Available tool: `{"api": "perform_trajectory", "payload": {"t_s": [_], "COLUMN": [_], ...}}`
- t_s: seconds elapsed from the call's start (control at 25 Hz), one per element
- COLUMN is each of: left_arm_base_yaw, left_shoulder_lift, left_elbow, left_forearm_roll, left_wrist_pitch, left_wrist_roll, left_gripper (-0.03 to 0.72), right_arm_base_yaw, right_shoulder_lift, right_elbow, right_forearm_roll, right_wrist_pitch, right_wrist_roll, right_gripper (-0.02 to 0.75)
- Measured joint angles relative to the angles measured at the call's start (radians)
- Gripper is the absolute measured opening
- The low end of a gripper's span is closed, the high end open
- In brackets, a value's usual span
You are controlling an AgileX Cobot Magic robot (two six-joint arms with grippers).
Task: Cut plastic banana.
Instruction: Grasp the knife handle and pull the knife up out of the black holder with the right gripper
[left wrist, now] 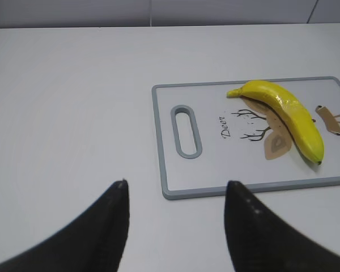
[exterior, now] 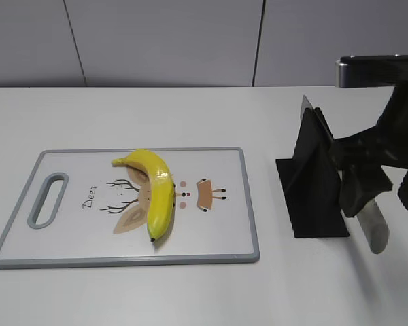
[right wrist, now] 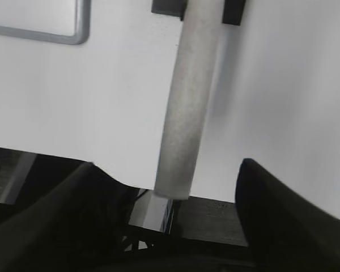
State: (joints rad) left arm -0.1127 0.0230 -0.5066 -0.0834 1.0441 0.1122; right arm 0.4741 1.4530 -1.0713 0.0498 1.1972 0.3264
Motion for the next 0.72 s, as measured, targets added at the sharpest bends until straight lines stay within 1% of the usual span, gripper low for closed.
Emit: {"api": "perform_trajectory", "payload": {"t_s": [0.24, 0.52, 0.72], "left_arm_base_yaw": [0.0, 0.0, 0.0], "left_shoulder_lift": [0.0, 0.0, 0.0], "left_elbow": [0.0, 0.0, 0.0], "left_forearm_roll": [0.0, 0.0, 0.0], "left_wrist_pitch": [0.0, 0.0, 0.0], "left_wrist_roll": [0.0, 0.0, 0.0], "left_gripper": [0.518, 0.518, 0.518], "right_arm_base_yaw": [0.0, 0.0, 0.0], "right_shoulder_lift": [0.087, 0.181, 0.185], "right_elbow": [0.006, 0.07, 0.071], "right_forearm_roll": [-0.004, -0.001, 0.001], "right_wrist_pitch": [-0.003, -0.092, -0.124], "right_wrist_roll": [0.034, 0.037, 0.048], "right_gripper": [0.552, 0.549, 0.525]}}
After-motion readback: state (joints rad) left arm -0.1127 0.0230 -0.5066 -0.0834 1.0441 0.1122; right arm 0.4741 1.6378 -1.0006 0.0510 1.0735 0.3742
